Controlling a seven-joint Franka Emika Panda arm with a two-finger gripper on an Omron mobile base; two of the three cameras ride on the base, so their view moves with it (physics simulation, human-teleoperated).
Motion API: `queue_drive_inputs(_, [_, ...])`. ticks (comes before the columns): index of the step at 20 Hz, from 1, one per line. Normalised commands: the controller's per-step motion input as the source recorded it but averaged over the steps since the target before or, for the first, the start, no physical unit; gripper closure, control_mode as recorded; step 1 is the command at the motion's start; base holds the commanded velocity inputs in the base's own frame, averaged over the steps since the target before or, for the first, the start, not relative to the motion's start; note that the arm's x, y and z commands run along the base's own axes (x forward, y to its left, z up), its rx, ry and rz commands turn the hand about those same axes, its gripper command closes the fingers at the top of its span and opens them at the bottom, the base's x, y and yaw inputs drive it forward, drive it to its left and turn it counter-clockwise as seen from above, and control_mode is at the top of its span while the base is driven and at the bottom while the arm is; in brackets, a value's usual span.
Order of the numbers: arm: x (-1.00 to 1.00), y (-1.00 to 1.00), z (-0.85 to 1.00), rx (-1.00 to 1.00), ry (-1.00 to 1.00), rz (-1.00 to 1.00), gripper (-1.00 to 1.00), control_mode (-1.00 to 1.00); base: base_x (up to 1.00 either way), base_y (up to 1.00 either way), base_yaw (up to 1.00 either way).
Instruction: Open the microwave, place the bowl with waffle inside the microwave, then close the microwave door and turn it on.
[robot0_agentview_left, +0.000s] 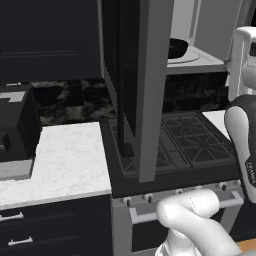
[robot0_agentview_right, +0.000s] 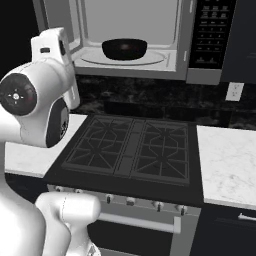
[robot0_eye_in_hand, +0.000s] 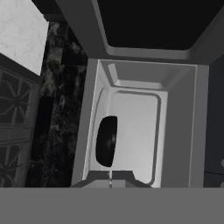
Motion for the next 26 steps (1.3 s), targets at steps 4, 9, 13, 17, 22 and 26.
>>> queue_drive_inputs(4, [-1.00, 0.19, 0.00, 0.00, 0.00, 0.00, 1.00, -1.00, 0.00, 0.00, 0.00])
queue_drive_inputs(9, [-1.00, 0.30, 0.00, 0.00, 0.00, 0.00, 1.00, -1.00, 0.00, 0.00, 0.00])
queue_drive_inputs(13, [-0.97, 0.49, -0.01, -0.01, 0.00, 0.00, 1.00, -1.00, 0.00, 0.00, 0.00])
queue_drive_inputs(17, [-0.78, 0.46, 0.00, 0.00, 0.01, -0.01, 1.00, -1.00, 0.00, 0.00, 0.00])
queue_drive_inputs(22, [-0.63, 0.48, 0.00, -0.04, 0.07, -0.02, 1.00, -1.00, 0.00, 0.00, 0.00])
queue_drive_inputs(26, [-0.38, 0.54, -0.05, -0.07, 0.01, -0.01, 1.00, -1.00, 0.00, 0.00, 0.00])
